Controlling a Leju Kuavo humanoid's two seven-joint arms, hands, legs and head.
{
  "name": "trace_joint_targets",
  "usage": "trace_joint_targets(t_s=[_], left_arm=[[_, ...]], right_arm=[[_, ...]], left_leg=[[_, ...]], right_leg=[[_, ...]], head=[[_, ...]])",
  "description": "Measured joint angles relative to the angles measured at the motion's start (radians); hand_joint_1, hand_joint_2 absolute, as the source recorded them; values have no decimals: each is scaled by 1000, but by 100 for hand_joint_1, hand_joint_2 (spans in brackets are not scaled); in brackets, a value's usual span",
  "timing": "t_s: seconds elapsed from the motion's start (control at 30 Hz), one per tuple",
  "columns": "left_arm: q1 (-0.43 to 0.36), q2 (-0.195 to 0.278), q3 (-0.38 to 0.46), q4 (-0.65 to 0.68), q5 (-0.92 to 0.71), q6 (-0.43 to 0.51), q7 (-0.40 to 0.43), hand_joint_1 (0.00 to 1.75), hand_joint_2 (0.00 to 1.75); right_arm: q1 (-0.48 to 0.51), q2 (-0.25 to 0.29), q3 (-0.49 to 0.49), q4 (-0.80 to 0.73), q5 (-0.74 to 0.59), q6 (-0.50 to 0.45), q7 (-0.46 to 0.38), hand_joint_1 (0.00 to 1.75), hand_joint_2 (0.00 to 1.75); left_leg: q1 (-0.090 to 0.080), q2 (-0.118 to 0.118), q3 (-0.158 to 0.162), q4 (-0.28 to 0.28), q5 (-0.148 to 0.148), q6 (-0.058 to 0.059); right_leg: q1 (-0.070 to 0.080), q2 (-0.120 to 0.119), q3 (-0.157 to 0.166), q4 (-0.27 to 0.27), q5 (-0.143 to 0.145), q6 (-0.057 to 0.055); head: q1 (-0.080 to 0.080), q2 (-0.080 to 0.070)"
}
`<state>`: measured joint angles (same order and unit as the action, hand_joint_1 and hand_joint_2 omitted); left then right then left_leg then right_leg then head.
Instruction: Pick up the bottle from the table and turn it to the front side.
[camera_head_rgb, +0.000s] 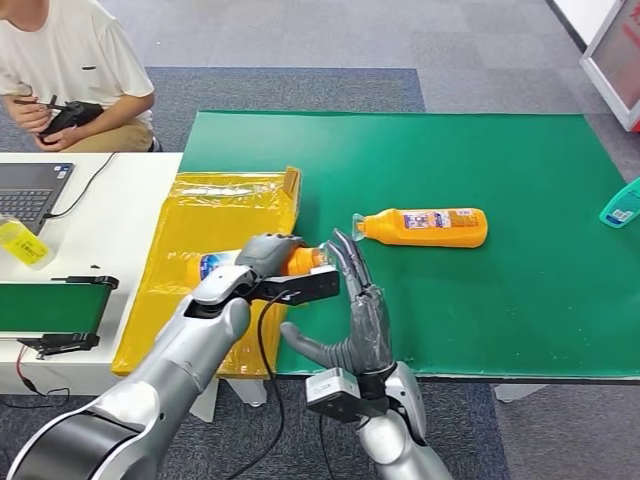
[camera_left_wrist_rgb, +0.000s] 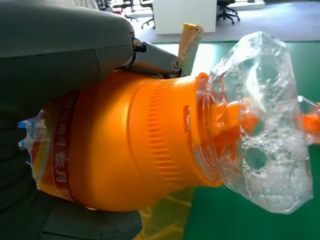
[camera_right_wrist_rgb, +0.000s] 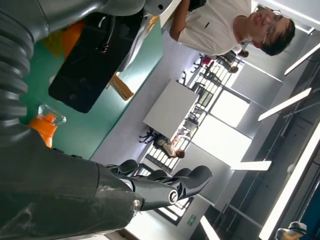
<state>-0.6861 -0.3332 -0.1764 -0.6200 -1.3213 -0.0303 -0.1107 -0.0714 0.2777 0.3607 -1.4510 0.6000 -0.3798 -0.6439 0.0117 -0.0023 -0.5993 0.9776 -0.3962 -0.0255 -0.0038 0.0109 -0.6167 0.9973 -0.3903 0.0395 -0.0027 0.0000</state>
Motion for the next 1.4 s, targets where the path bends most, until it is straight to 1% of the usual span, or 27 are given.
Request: trace_joint_targets(t_s=[0.03, 0.13, 0.17, 0.53, 0.77, 0.87, 0.97, 1.03, 1.1, 1.23, 1.3, 1.4], left_arm=[[0, -3, -8, 6, 7, 1, 2, 171, 175], [0, -6, -28, 20, 19, 3, 4, 41, 175], [0, -7, -33, 25, 23, 2, 6, 0, 175], [7, -16, -64, 75, 37, -12, 47, 0, 175], [7, -18, -72, 90, 41, -2, 54, 0, 175], [14, -17, -68, 89, 93, 25, 37, 0, 175], [46, -9, -50, 60, 165, 59, 13, 0, 175], [81, 3, -36, 17, 190, 82, -3, 0, 175], [127, 11, -23, -56, 219, 100, -29, 0, 175], [244, 15, -23, -282, 271, 63, -58, 0, 175], [313, 18, -40, -397, 310, 47, -76, 0, 175], [422, 24, -73, -553, 383, 57, -115, 0, 175]], right_arm=[[1, 0, 0, -3, -2, 2, 0, 0, 175], [3, 0, 1, -10, -6, 5, 0, 0, 175], [4, 0, 1, -12, -6, 5, 0, 0, 175], [20, -3, -9, -33, -16, 11, 7, 0, 175], [26, -3, -19, -36, -13, 13, 5, 0, 175], [29, -3, -20, -37, -9, 12, 4, 0, 175], [32, -3, -22, -40, -6, 4, 3, 0, 175], [36, -3, -25, -44, -1, -6, 3, 0, 175], [39, -3, -29, -51, 9, -20, 9, 0, 175], [48, -4, -33, -73, 34, -49, 28, 0, 175], [57, -4, -37, -86, 47, -67, 35, 0, 175], [76, -6, -45, -110, 64, -92, 38, 0, 175]], left_leg=[[0, 0, 0, 0, 0, 0], [0, 0, 0, 0, 0, 0], [0, 0, 0, 0, 0, 0], [0, 0, -1, 0, 0, 1], [0, 0, -1, 0, 1, 1], [0, 0, -1, 0, 1, 1], [0, 0, -1, 0, 1, 1], [0, 0, -1, 0, 1, 1], [0, 0, -1, 0, 1, 1], [0, 0, -2, 0, 0, 1], [0, 0, -2, 0, 0, 1], [0, 0, -2, 0, -2, 2]], right_leg=[[0, 0, 0, 0, 0, 0], [0, 0, 0, 0, 0, 0], [0, 0, 0, 0, 0, 0], [0, 0, -1, 0, 0, 0], [0, 0, -1, 0, 0, 0], [0, 0, 0, 0, 0, 0], [0, 0, -1, 0, 0, 0], [0, 0, -1, 0, 0, 0], [0, 0, -1, 0, 0, 0], [0, 0, -2, 0, 0, 1], [0, 0, -2, 0, -1, 1], [0, 0, -3, 0, -2, 1]], head=[[0, 0], [0, 0], [0, 0], [0, 0], [0, 0], [0, 0], [0, 0], [0, 0], [0, 0], [0, 0], [0, 0], [0, 0]])
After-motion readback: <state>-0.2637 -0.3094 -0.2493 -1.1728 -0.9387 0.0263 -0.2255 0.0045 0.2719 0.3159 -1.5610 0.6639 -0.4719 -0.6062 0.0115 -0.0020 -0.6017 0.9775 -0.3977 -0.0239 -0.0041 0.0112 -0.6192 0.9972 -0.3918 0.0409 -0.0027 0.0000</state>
